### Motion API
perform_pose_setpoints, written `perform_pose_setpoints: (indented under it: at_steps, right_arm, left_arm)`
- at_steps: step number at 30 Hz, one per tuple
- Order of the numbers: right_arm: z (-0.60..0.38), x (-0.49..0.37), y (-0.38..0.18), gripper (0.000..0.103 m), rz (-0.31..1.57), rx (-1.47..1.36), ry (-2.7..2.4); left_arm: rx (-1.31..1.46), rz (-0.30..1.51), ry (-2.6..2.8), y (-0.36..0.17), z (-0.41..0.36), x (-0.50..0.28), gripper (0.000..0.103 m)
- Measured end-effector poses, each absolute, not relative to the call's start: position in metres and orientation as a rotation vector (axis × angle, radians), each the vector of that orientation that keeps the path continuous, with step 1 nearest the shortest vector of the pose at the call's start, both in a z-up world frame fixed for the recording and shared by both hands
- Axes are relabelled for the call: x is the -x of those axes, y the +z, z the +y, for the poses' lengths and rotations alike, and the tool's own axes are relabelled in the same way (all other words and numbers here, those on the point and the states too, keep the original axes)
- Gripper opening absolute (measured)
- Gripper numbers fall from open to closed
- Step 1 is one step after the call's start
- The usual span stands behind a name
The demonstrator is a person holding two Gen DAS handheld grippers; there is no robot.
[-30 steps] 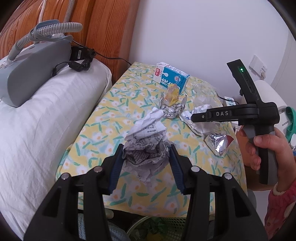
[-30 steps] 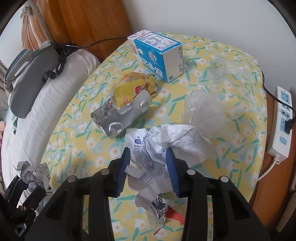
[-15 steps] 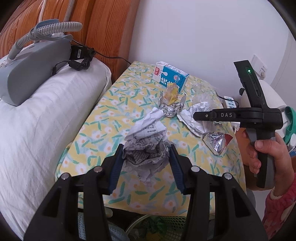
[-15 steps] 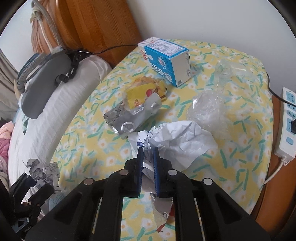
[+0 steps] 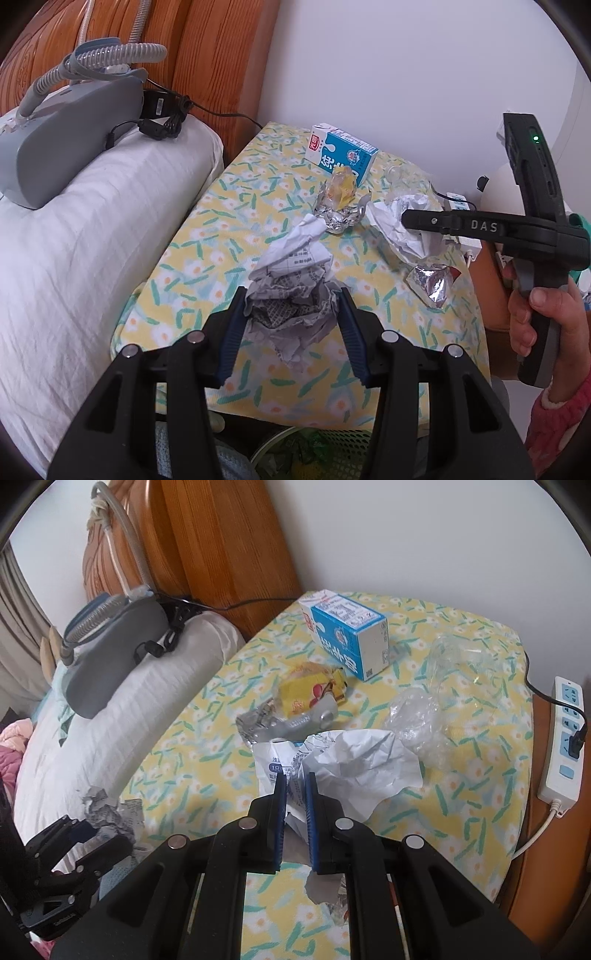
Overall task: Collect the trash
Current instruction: 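Carry the crumpled grey paper and white paper down to the green basket with both grippers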
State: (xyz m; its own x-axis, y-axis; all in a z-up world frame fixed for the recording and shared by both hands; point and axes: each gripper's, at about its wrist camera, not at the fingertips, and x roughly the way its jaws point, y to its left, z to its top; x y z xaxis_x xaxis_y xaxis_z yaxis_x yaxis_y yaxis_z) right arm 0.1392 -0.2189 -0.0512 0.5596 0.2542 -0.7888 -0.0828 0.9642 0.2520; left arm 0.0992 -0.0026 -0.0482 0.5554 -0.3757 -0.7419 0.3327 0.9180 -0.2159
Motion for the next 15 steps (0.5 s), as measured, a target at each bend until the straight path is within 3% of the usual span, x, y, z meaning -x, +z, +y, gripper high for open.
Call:
perform_pose_setpoints:
  at_steps: [15]
  right_arm:
    - [-0.185, -0.047, -0.014, 0.011, 0.890, -0.155, 0.309]
  left_arm:
    - [0.031, 0.900, -0.510, -0.036, 0.006, -0.049, 0.047]
